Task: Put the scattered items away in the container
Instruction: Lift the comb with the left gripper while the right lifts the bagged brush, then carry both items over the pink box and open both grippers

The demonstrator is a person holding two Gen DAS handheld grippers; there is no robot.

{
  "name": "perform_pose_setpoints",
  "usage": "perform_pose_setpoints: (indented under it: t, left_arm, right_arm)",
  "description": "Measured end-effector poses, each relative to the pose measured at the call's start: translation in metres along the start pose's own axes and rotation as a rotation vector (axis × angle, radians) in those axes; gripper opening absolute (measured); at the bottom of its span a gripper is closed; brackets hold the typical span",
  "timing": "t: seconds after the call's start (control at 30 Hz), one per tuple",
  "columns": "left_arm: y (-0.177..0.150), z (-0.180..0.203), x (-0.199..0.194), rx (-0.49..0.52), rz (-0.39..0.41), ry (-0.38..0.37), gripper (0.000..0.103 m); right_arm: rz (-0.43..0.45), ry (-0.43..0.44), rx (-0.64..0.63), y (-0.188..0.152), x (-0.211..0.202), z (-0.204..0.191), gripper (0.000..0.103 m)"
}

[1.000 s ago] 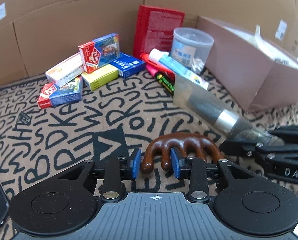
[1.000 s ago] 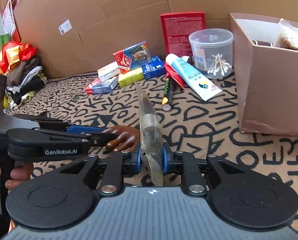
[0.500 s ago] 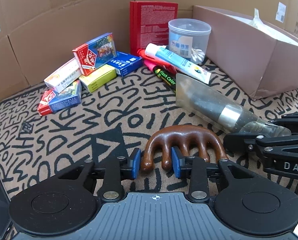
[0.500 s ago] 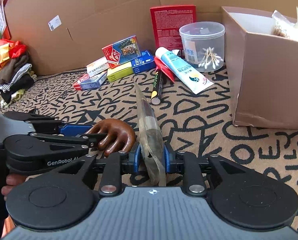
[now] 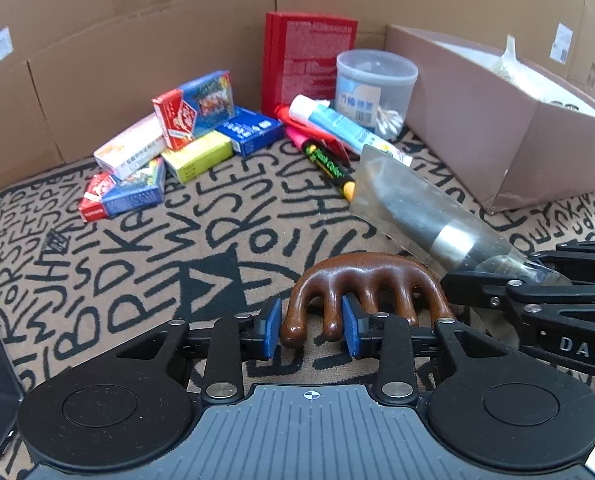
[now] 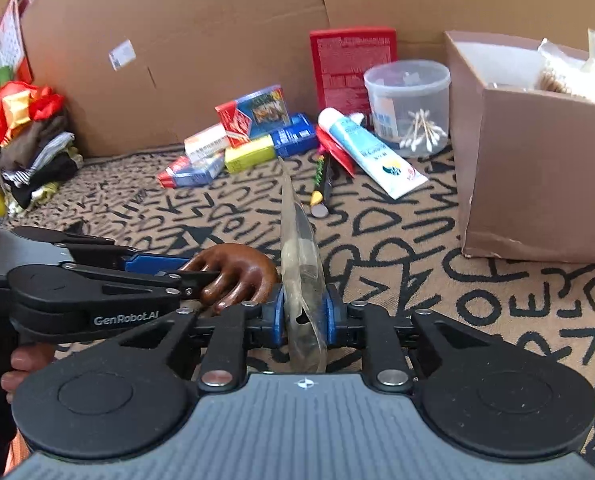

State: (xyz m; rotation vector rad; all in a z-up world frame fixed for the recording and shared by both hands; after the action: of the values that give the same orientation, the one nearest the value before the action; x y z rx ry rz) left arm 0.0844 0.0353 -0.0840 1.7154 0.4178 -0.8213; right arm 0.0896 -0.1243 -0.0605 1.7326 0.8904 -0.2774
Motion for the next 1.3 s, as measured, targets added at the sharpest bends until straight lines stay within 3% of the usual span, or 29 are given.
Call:
perform_pose_setpoints:
  t: [0.3, 0.63, 1.0, 1.3]
  left_arm:
    - [0.033, 0.006, -0.041, 0.025, 0.126, -0.008, 0.031]
    - [0.107, 0.052, -0.063, 0.122, 0.272, -0.055, 0.031]
    - [0.195, 0.12, -0.038, 0.218, 0.338, -0.14, 0.032]
    - [0.247, 0.169, 0.025, 0.266, 0.294, -0.191, 0.032]
  right_arm:
    - [0.109, 0.011, -0.01, 0.018, -0.037, -0.005, 0.023]
    - [0.285, -0.053, -0.011, 0.057, -0.088, 0.023, 0.023]
    - [0.412, -0.224, -0.016, 0.113, -0.118, 0.083, 0.023]
    - [0.4, -0.312, 0.06, 0.152, -0.094, 0.151, 0.023]
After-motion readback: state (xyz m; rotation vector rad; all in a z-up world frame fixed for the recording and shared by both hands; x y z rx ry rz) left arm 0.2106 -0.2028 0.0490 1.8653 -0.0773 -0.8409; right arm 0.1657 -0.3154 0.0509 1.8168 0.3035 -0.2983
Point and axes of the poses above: each gripper's, at about its wrist camera, not at the fingertips, and x roughly the way its jaws point, z to its right, y to its top, the point moved 3 cm from there along x, roughly the way its jaws point, and after that the axes turned 10 degrees about x, right-handed, at the moved point
